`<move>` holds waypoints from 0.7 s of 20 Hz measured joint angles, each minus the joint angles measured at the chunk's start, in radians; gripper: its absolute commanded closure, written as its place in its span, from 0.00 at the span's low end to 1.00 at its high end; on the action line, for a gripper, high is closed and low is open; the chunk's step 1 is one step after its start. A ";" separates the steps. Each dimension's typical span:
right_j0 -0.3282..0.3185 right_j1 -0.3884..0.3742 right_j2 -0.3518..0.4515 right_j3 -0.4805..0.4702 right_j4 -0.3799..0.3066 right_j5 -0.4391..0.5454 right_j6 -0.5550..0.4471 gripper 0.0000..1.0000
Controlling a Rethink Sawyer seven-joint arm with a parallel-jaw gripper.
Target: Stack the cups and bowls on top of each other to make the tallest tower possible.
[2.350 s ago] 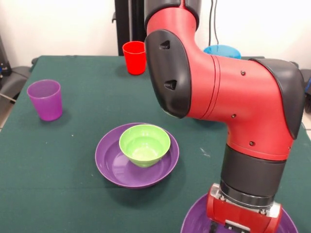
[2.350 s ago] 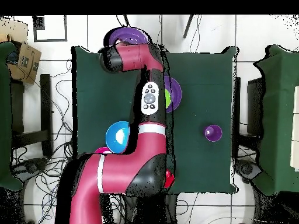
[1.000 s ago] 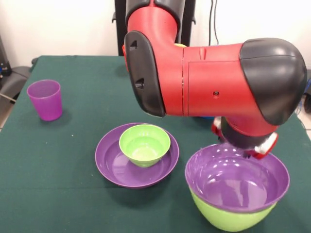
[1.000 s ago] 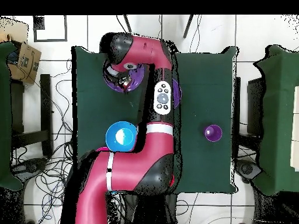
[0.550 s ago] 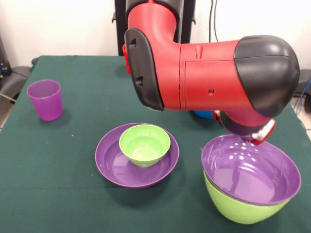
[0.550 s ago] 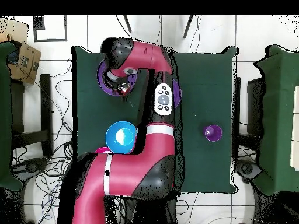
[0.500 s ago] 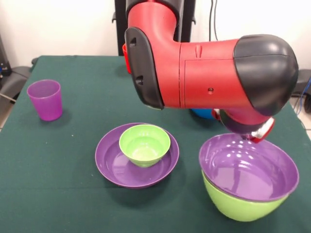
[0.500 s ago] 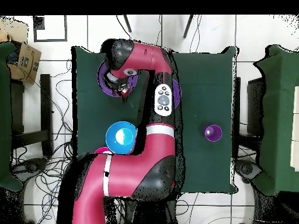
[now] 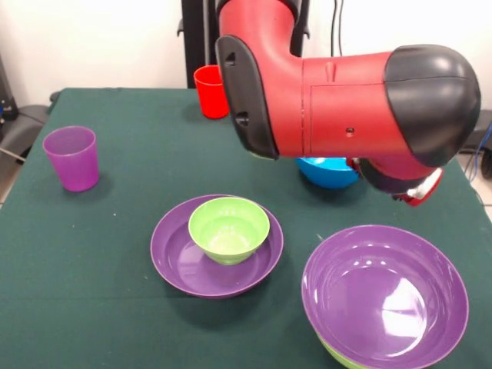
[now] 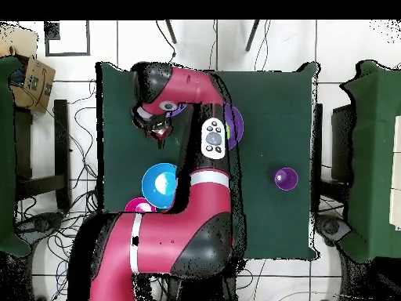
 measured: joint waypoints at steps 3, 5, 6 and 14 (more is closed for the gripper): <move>0.008 -0.017 0.007 0.028 0.001 0.000 0.000 0.00; 0.017 -0.039 0.013 0.059 0.004 -0.009 0.000 0.00; 0.018 -0.041 0.013 0.062 0.005 -0.011 0.000 0.00; 0.067 -0.136 0.018 0.139 0.006 -0.234 0.000 0.00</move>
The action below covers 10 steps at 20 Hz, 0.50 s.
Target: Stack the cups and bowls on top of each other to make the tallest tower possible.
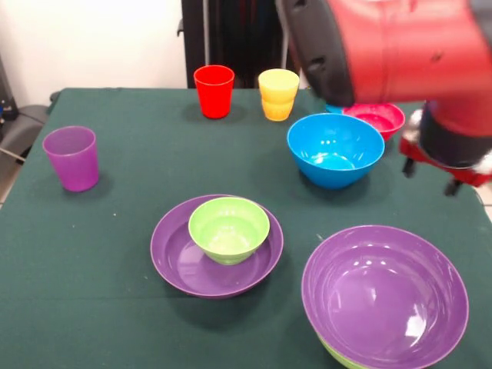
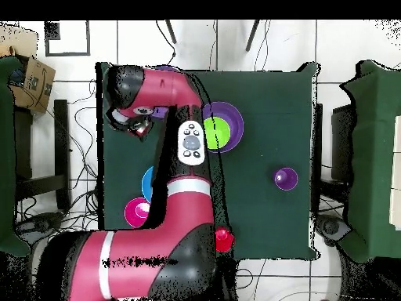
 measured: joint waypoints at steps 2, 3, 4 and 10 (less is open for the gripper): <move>0.018 -0.031 0.000 0.019 0.000 -0.101 0.000 0.00; 0.027 -0.046 0.000 0.027 0.000 -0.146 0.000 0.00; 0.036 -0.060 0.000 0.035 0.000 -0.191 0.000 0.00; 0.082 -0.156 -0.005 0.095 0.014 -0.410 0.000 0.00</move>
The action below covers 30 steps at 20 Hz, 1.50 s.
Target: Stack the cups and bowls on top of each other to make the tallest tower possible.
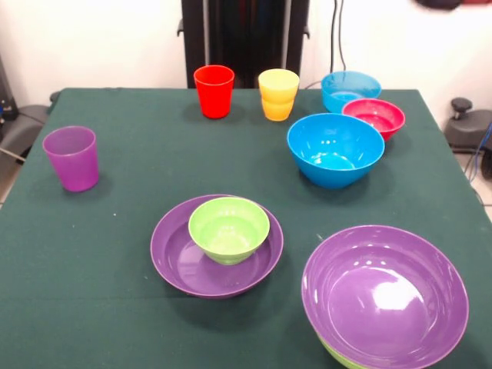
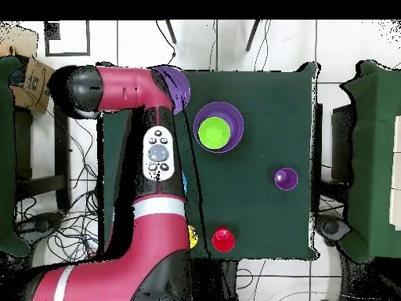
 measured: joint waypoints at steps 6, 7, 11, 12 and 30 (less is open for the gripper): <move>0.042 -0.094 -0.041 0.031 -0.001 -0.033 0.000 0.00; 0.046 -0.108 -0.047 0.037 -0.001 -0.034 0.000 0.00; 0.052 -0.178 -0.066 0.075 -0.003 -0.076 0.000 0.00; 0.051 -0.186 -0.069 0.082 -0.003 -0.091 0.000 0.00; 0.048 -0.106 -0.156 0.100 -0.050 -0.385 0.000 0.00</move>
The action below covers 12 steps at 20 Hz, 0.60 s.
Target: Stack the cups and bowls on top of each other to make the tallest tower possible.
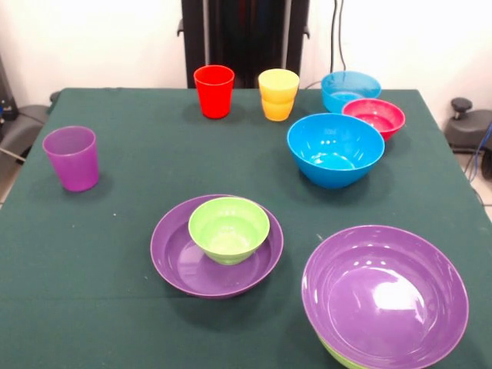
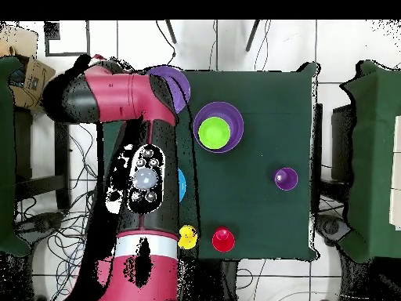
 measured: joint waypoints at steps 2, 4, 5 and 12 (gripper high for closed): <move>0.001 0.008 -0.005 0.000 0.000 -0.002 0.000 0.00; 0.002 0.018 -0.014 0.000 -0.001 -0.002 0.000 0.00; 0.003 0.023 -0.018 0.000 -0.002 -0.002 0.000 0.00; 0.004 0.081 -0.048 -0.031 -0.034 -0.002 0.000 0.00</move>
